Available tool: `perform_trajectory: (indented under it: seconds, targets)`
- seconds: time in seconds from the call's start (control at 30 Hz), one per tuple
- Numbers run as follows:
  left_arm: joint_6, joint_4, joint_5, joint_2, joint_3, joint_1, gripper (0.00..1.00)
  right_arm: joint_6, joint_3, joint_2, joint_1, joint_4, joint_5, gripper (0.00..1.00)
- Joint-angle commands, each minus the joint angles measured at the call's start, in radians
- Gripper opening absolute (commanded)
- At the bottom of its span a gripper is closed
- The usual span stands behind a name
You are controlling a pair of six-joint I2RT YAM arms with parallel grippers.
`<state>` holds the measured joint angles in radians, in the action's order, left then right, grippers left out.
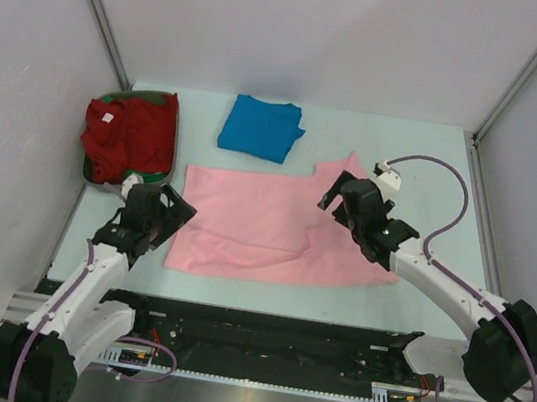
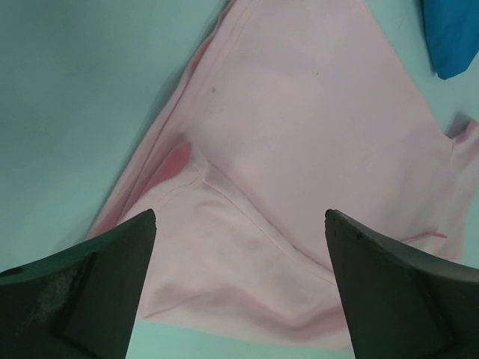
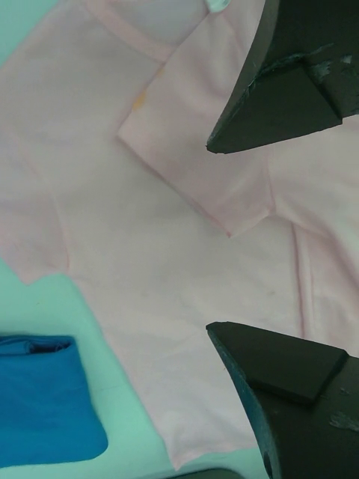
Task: Fold and stack the t-shirts
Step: Fold the tshirt
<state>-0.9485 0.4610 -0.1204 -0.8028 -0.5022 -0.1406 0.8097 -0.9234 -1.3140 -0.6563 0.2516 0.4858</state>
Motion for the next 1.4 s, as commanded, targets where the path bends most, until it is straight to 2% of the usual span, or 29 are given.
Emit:
perform_trajectory:
  seconds: [0.0,0.13,0.23,0.33,0.53,0.73,0.83,1.1,1.23,1.37]
  targets:
    - [0.037,-0.183,0.113,-0.111,0.011,0.009,0.98,0.0,0.092,0.117,-0.002,0.123,0.016,1.0]
    - [0.056,-0.161,0.154,-0.268,-0.067,0.009,0.74,0.009,0.17,0.232,0.0,0.163,0.039,1.0]
    - [0.065,-0.151,0.148,-0.341,-0.096,0.007,0.64,0.019,0.201,0.298,0.003,0.195,0.054,1.0]
    - [0.068,-0.157,0.143,-0.381,-0.105,0.009,0.59,0.019,0.222,0.337,0.003,0.207,0.062,1.0]
    - [0.096,-0.122,0.149,-0.493,-0.157,0.007,0.54,0.026,0.25,0.352,0.007,0.203,0.047,1.0]
    - [0.126,-0.049,0.151,-0.564,-0.19,0.004,0.56,0.036,0.282,0.363,0.011,0.186,0.028,1.0]
    - [0.149,0.004,0.148,-0.564,-0.208,0.004,0.61,0.043,0.299,0.378,0.014,0.179,0.025,1.0]
    - [0.192,0.091,0.123,-0.556,-0.242,0.001,0.61,0.062,0.35,0.4,0.023,0.141,-0.006,1.0]
    - [0.2,0.108,0.096,-0.578,-0.249,-0.002,0.42,0.069,0.368,0.41,0.023,0.124,-0.026,1.0]
    - [0.209,0.13,0.067,-0.622,-0.274,-0.01,0.4,0.077,0.389,0.433,0.024,0.11,-0.039,1.0]
